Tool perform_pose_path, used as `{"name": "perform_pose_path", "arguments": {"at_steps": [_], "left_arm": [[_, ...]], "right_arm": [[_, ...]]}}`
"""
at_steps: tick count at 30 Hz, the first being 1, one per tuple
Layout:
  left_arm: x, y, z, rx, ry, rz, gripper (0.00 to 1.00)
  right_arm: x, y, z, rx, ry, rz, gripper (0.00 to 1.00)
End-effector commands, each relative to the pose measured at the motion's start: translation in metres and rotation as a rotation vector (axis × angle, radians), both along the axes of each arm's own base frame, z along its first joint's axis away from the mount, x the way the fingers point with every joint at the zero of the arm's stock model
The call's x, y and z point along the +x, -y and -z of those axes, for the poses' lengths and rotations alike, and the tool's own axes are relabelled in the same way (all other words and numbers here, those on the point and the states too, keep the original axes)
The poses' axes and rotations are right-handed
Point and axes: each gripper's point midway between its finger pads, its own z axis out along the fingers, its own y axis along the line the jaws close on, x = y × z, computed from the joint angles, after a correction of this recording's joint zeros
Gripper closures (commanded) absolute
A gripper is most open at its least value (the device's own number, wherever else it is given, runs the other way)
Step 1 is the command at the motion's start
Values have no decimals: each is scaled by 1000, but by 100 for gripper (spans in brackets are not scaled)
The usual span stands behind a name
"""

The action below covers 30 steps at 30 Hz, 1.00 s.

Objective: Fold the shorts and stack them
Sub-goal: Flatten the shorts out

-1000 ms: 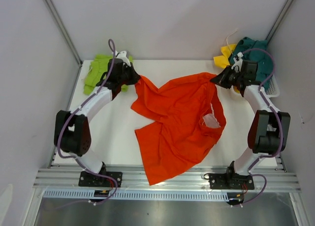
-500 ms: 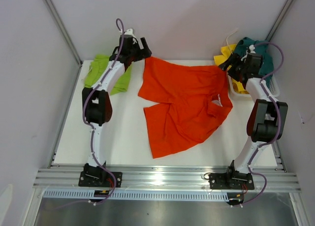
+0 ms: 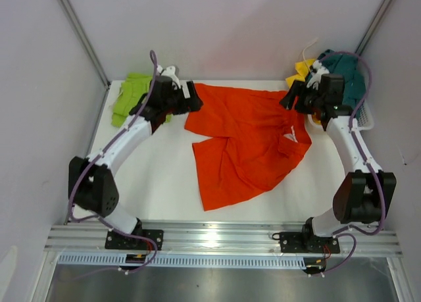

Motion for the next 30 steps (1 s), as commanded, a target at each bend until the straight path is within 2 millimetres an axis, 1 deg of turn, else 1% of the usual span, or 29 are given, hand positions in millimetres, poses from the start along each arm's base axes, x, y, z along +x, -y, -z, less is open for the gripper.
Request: {"name": "perform_pose_path", "arguments": {"at_steps": [1, 2, 3, 4, 5, 6, 7, 8, 10, 11, 13, 15, 16, 19, 21, 23, 25, 27, 30], "left_arm": [[-46, 7, 39, -3, -56, 30, 1], [-53, 8, 42, -14, -55, 27, 1], [-61, 10, 45, -28, -55, 28, 1], [-80, 5, 62, -51, -74, 20, 1], [-87, 8, 61, -67, -62, 27, 1], [-97, 6, 73, -68, -80, 24, 1], [-106, 3, 74, -77, -69, 22, 1], [-114, 4, 80, -71, -77, 29, 1], [-123, -1, 85, -51, -85, 26, 1], [-131, -4, 95, -43, -102, 33, 1], [-138, -6, 101, -34, -117, 37, 1], [-151, -7, 117, -38, -150, 58, 1], [-156, -9, 125, -40, -168, 57, 1], [-166, -7, 137, -62, -189, 72, 1], [-171, -6, 143, -68, -207, 74, 1], [-172, -4, 144, -78, -207, 77, 1], [-176, 1, 148, -83, -222, 91, 1], [-179, 5, 156, -73, -248, 100, 1], [-177, 13, 159, -80, -243, 112, 1]], "right_arm": [[-43, -16, 44, -96, -120, -104, 30], [-48, -19, 48, -109, -128, -108, 31], [-56, -28, 59, -125, -151, -126, 31], [-58, -26, 63, -157, -157, -108, 31], [-61, -26, 67, -172, -170, -103, 31], [-64, -28, 74, -186, -188, -104, 31], [-65, -26, 78, -195, -199, -93, 31], [-67, -26, 84, -199, -221, -90, 31], [-70, -25, 94, -227, -242, -80, 31], [-71, -24, 97, -243, -249, -80, 31], [-73, -23, 105, -272, -267, -70, 30], [-73, -22, 107, -292, -266, -59, 30], [-72, -15, 109, -325, -269, -25, 29], [-69, -14, 115, -345, -273, -22, 28], [-67, -16, 120, -352, -288, -32, 30], [-65, -11, 130, -393, -312, -6, 30], [-63, -13, 139, -413, -329, -15, 31], [-61, -11, 144, -436, -339, -1, 32], [-64, -8, 154, -464, -374, 10, 36]]}}
